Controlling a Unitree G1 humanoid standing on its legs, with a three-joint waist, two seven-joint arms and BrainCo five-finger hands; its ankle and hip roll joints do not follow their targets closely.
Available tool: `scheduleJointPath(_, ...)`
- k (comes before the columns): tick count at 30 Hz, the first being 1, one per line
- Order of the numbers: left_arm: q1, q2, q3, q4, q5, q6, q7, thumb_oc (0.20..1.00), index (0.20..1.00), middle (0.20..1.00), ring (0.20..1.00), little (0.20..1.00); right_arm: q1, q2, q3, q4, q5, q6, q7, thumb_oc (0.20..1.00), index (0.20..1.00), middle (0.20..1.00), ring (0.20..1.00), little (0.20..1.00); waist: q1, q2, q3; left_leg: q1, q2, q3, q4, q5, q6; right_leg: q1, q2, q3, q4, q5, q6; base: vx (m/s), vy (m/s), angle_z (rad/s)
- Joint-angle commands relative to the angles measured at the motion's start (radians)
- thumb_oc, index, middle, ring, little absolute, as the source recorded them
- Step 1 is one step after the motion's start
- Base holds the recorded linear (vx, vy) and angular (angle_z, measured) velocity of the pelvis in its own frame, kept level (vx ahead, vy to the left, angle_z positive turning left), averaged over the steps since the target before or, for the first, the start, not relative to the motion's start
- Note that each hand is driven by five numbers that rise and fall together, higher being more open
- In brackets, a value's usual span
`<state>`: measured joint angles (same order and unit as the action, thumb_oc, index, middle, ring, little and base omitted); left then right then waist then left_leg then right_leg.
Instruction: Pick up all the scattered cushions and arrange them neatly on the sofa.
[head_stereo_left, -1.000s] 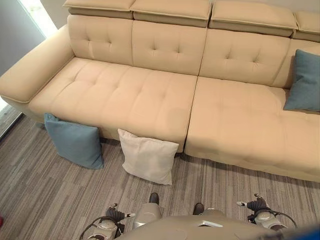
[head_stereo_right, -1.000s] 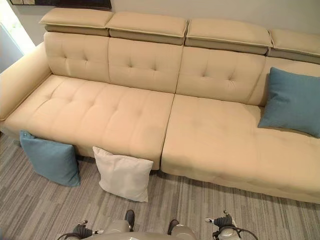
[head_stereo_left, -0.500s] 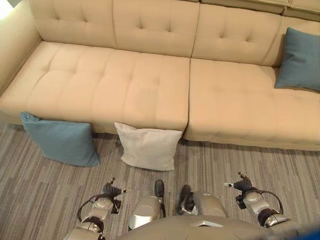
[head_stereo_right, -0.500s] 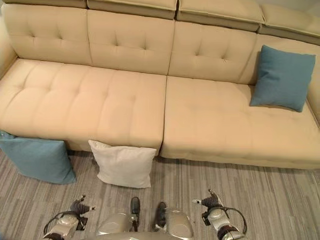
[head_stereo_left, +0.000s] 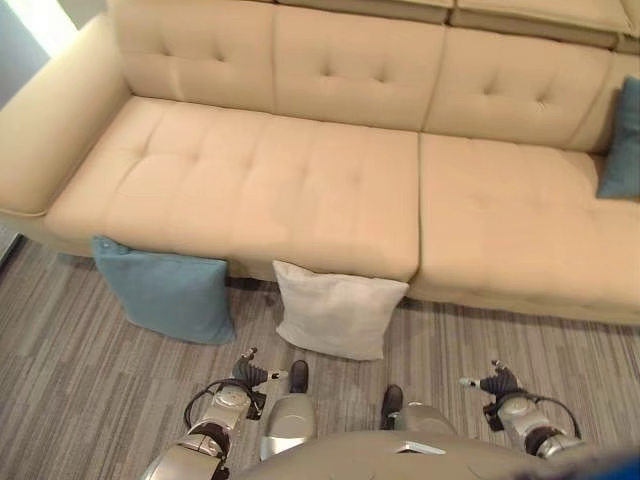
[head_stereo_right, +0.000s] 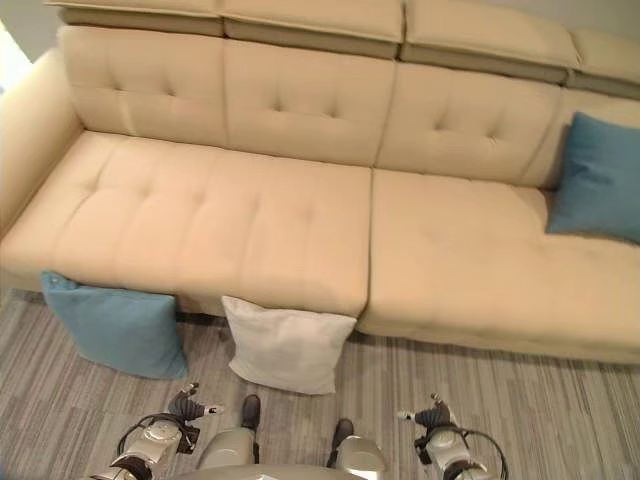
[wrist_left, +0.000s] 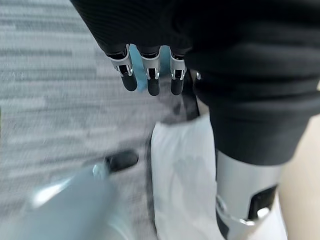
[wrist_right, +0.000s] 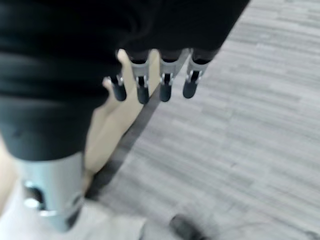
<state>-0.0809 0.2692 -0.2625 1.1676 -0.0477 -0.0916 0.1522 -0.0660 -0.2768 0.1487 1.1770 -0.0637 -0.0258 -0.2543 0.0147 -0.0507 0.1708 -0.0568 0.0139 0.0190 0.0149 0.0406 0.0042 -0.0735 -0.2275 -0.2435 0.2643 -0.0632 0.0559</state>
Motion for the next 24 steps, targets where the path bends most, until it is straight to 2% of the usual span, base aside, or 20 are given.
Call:
scheduleJointPath(1, -0.013, 0.055, 0.055, -0.017, 0.000, -0.014, 0.012, 1.000, 1.000, 1.000, 1.000, 1.000, -0.095, -0.001, 0.091, 0.018, 0.001, 0.006, -0.015, 1.000, 1.000, 1.000, 1.000, 1.000, 0.045, -0.035, 0.033, -0.055, -0.002, -0.007, 0.084, -0.133, -0.015, -0.070, 0.010, 0.044, -0.053, 0.045, 0.091, -0.14, 0.245, -1.04)
scheduleJointPath(2, -0.013, 0.055, 0.055, -0.017, 0.000, -0.014, 0.012, 1.000, 1.000, 1.000, 1.000, 1.000, -0.095, -0.001, 0.091, 0.018, 0.001, 0.006, -0.015, 1.000, 1.000, 1.000, 1.000, 1.000, 0.046, -0.035, 0.033, -0.055, -0.002, -0.006, 0.083, -0.133, -0.015, -0.071, 0.010, 0.045, -0.052, 0.045, 0.091, -0.02, 0.117, -1.11)
scheduleJointPath(5, -0.002, 0.069, 0.063, -0.028, -0.005, -0.019, 0.013, 1.000, 1.000, 1.000, 1.000, 1.000, -0.090, -0.004, 0.111, 0.009, 0.014, -0.008, -0.017, 1.000, 1.000, 1.000, 1.000, 1.000, 0.044, -0.047, 0.035, -0.043, -0.041, -0.005, 0.071, -0.125, 0.001, -0.081, 0.113, 0.064, -0.057, 0.027, 0.072, 0.02, 0.115, -0.27)
scheduleJointPath(7, 0.002, 0.071, 0.073, -0.028, -0.008, -0.023, 0.018, 1.000, 1.000, 1.000, 1.000, 1.000, -0.092, -0.006, 0.116, 0.010, 0.011, -0.008, -0.020, 1.000, 1.000, 1.000, 1.000, 1.000, 0.060, -0.048, 0.038, -0.035, -0.044, 0.012, 0.047, -0.120, -0.003, -0.061, 0.109, -0.004, -0.098, 0.013, 0.057, 0.00, 0.017, 0.05)
scheduleJointPath(8, -0.003, 0.067, 0.064, -0.024, -0.003, -0.024, 0.013, 1.000, 1.000, 1.000, 1.000, 1.000, -0.089, -0.010, 0.119, 0.014, 0.013, -0.012, -0.024, 1.000, 1.000, 1.000, 1.000, 1.000, 0.050, -0.050, 0.033, -0.044, -0.048, 0.006, 0.046, -0.117, -0.006, -0.052, 0.136, 0.025, -0.135, 0.005, 0.049, 0.04, -0.085, -0.31)
scheduleJointPath(9, -0.004, 0.065, 0.066, -0.028, -0.003, -0.025, 0.012, 1.000, 1.000, 1.000, 1.000, 1.000, -0.090, -0.015, 0.117, 0.016, 0.015, -0.011, -0.024, 1.000, 1.000, 1.000, 1.000, 1.000, 0.049, -0.053, 0.032, -0.048, -0.049, 0.008, 0.044, -0.117, -0.009, -0.052, 0.142, 0.038, -0.157, 0.018, 0.051, 0.04, -0.145, -0.13)
scheduleJointPath(10, -0.010, 0.060, 0.063, -0.028, -0.009, -0.029, 0.012, 1.000, 1.000, 1.000, 1.000, 1.000, -0.091, -0.018, 0.116, 0.015, 0.021, -0.015, -0.031, 1.000, 1.000, 1.000, 1.000, 1.000, 0.047, -0.054, 0.033, -0.062, -0.046, 0.020, 0.046, -0.118, -0.017, -0.044, 0.133, 0.013, -0.192, 0.036, 0.053, 0.00, -0.140, 0.39)
scheduleJointPath(11, -0.014, 0.057, 0.059, -0.034, -0.014, -0.030, 0.013, 1.000, 1.000, 1.000, 1.000, 1.000, -0.090, -0.019, 0.111, 0.011, 0.027, -0.016, -0.035, 1.000, 1.000, 1.000, 1.000, 1.000, 0.039, -0.053, 0.034, -0.078, -0.046, 0.014, 0.055, -0.119, -0.021, -0.046, 0.138, 0.018, -0.206, 0.038, 0.052, -0.04, -0.158, 0.77)
scheduleJointPath(13, -0.036, 0.044, 0.045, -0.069, -0.036, -0.030, 0.013, 1.000, 1.000, 1.000, 1.000, 1.000, -0.093, -0.037, 0.102, 0.003, 0.049, -0.020, -0.043, 1.000, 1.000, 1.000, 1.000, 1.000, 0.022, -0.048, 0.071, -0.174, -0.051, 0.010, 0.199, -0.141, -0.046, -0.061, 0.128, 0.016, -0.217, 0.047, 0.035, -0.12, -0.127, 0.65)
scheduleJointPath(14, -0.049, 0.039, 0.042, -0.084, -0.061, -0.035, 0.018, 1.000, 1.000, 1.000, 1.000, 1.000, -0.111, -0.043, 0.109, -0.001, 0.057, -0.021, -0.048, 1.000, 1.000, 1.000, 1.000, 1.000, 0.023, -0.045, 0.091, -0.227, -0.055, -0.019, 0.269, -0.157, -0.050, -0.086, 0.128, 0.021, -0.202, 0.046, 0.026, -0.18, -0.049, 0.59)
scheduleJointPath(15, -0.062, 0.038, 0.029, -0.099, -0.080, -0.040, 0.026, 1.000, 1.000, 1.000, 1.000, 1.000, -0.130, -0.052, 0.113, -0.015, 0.065, -0.022, -0.060, 1.000, 1.000, 1.000, 1.000, 1.000, 0.018, -0.043, 0.107, -0.275, -0.042, -0.034, 0.290, -0.146, -0.058, -0.111, 0.122, 0.021, -0.192, 0.039, 0.025, -0.14, 0.029, 0.46)
scheduleJointPath(17, -0.065, 0.046, 0.022, -0.121, -0.090, -0.040, 0.029, 1.000, 1.000, 1.000, 1.000, 1.000, -0.137, -0.053, 0.122, -0.032, 0.070, -0.020, -0.062, 1.000, 1.000, 1.000, 1.000, 1.000, 0.023, -0.034, 0.107, -0.262, -0.012, -0.021, 0.246, -0.143, -0.053, -0.139, 0.128, 0.027, -0.173, 0.034, 0.025, -0.03, 0.081, 0.21)
scheduleJointPath(21, -0.103, 0.065, -0.002, -0.209, -0.131, -0.064, 0.059, 1.000, 1.000, 1.000, 1.000, 1.000, -0.196, -0.061, 0.118, -0.106, 0.102, -0.033, -0.101, 1.000, 1.000, 1.000, 1.000, 1.000, 0.012, -0.025, 0.140, -0.346, -0.023, -0.009, 0.236, -0.124, -0.031, -0.290, 0.106, 0.053, -0.089, 0.048, 0.026, -0.08, 0.140, -0.24)
scheduleJointPath(24, -0.130, 0.076, -0.001, -0.239, -0.160, -0.075, 0.081, 1.000, 1.000, 1.000, 1.000, 1.000, -0.230, -0.065, 0.119, -0.140, 0.122, -0.040, -0.122, 1.000, 1.000, 1.000, 1.000, 1.000, 0.016, -0.027, 0.157, -0.383, -0.019, 0.007, 0.248, -0.122, -0.022, -0.346, 0.095, 0.069, -0.060, 0.059, 0.032, -0.04, 0.091, -0.50)
